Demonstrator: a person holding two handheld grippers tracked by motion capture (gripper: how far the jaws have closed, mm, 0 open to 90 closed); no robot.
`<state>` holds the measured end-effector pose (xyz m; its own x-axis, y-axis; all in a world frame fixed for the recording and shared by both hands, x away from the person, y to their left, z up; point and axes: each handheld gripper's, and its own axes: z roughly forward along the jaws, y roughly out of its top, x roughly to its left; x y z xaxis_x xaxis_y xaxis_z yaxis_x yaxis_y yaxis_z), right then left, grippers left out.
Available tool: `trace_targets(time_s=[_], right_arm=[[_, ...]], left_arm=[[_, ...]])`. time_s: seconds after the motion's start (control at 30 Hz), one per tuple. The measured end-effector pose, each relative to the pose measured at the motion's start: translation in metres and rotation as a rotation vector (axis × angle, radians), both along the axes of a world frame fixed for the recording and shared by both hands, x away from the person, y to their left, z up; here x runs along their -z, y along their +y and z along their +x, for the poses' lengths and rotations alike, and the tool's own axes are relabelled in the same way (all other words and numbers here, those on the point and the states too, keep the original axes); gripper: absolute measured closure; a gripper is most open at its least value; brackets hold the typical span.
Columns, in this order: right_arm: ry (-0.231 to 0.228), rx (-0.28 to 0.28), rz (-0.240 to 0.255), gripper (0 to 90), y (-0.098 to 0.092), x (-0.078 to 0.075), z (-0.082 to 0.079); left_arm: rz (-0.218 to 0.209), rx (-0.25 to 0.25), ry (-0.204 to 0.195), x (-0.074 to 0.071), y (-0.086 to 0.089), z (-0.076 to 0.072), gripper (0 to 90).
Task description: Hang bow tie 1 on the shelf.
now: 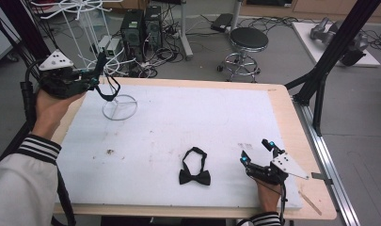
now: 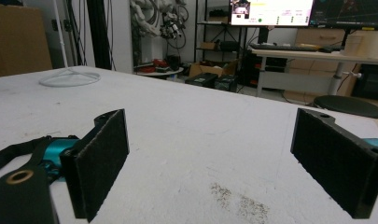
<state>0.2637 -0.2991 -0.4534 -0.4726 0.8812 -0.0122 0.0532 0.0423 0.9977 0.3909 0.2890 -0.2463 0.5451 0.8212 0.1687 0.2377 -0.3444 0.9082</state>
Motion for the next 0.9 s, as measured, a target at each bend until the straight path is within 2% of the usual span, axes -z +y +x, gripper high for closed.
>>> trace_targets(time_s=[0.13, 0.23, 0.4, 0.67, 0.9], right_arm=[[-0.001, 0.0, 0.0, 10.7, 0.0, 0.0, 0.0], [0.0, 0.001, 0.0, 10.7, 0.0, 0.0, 0.0], [0.0, 0.001, -0.001, 10.7, 0.0, 0.0, 0.0], [-0.003, -0.002, -0.001, 10.7, 0.0, 0.0, 0.0], [-0.004, -0.001, -0.001, 10.7, -0.001, 0.0, 0.0]], left_arm=[[-0.004, -0.016, 0.005, 0.0, 0.0, 0.004, 73.9], [0.013, -0.027, 0.009, 0.001, -0.002, 0.008, 73.9], [0.02, -0.038, 0.016, 0.003, -0.005, 0.01, 73.9], [0.038, -0.037, 0.025, 0.004, -0.007, 0.01, 73.8], [0.032, -0.041, 0.024, 0.004, -0.008, 0.012, 73.7]])
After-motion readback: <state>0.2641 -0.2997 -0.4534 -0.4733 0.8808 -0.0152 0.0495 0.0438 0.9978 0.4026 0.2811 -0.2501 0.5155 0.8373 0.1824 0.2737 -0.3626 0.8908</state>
